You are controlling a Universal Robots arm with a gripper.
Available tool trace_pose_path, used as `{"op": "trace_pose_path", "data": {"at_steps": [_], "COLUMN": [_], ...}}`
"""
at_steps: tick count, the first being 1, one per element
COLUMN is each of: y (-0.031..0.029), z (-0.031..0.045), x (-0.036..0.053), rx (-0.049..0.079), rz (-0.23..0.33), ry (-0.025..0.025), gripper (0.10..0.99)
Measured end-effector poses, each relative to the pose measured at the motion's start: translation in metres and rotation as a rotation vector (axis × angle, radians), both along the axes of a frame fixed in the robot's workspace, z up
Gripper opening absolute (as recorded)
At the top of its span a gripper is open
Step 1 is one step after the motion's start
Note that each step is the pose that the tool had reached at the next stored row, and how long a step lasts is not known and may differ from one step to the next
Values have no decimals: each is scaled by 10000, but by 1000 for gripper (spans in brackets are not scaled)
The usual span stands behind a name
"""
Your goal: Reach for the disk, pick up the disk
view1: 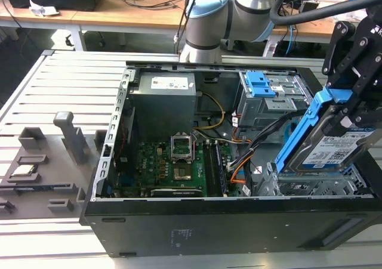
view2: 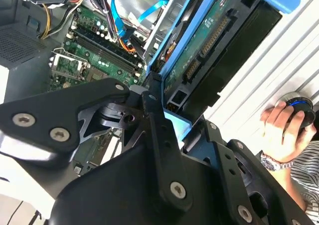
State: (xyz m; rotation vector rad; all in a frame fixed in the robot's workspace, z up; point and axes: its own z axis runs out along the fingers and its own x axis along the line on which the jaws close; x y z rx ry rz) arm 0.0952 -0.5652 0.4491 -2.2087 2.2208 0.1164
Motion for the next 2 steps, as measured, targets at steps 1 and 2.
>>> {"op": "trace_pose_path", "data": {"at_steps": [1,2], "y": [0,0], "z": [0,0], "x": [0,0], "rx": [0,0], "rz": [0,0], "ry": [0,0], "gripper": [369,369]}}
